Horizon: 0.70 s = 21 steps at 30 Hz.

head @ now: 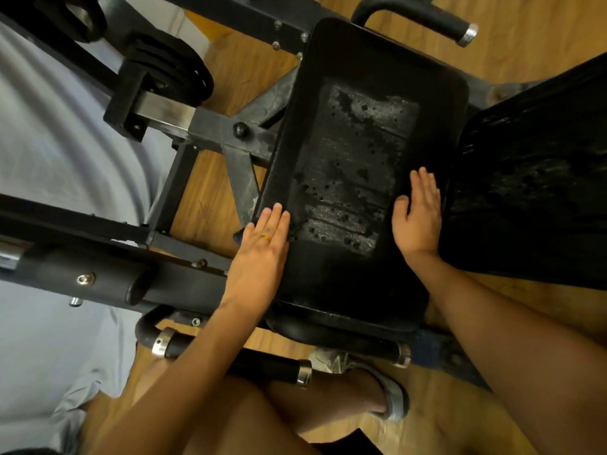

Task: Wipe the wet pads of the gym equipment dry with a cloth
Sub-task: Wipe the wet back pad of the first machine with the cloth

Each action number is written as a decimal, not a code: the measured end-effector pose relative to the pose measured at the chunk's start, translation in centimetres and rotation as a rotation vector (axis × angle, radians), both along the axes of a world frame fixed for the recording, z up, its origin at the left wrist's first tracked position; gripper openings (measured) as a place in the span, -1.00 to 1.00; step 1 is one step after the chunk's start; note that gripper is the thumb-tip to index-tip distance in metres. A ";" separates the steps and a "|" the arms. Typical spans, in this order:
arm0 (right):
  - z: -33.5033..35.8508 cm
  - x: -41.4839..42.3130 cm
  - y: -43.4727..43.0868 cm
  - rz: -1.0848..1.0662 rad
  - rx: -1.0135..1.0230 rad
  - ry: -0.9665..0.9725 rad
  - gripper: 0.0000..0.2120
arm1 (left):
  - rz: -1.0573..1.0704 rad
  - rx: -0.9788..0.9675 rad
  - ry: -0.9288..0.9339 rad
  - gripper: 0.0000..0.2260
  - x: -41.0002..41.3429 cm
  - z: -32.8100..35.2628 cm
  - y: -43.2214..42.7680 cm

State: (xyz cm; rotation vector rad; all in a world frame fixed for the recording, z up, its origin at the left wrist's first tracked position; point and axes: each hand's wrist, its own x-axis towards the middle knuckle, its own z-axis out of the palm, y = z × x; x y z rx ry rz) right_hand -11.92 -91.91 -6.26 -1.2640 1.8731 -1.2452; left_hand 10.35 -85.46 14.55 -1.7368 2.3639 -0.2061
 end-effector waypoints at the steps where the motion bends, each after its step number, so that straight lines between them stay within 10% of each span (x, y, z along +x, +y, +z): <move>1: 0.0 0.0 0.0 0.002 0.003 -0.001 -0.47 | -0.038 0.007 -0.025 -0.51 0.4 -0.1 0.6; 21: 0.0 0.0 -0.1 0.003 0.007 -0.009 -0.46 | -0.043 0.236 -0.195 -0.29 -5.1 -2.7 2.9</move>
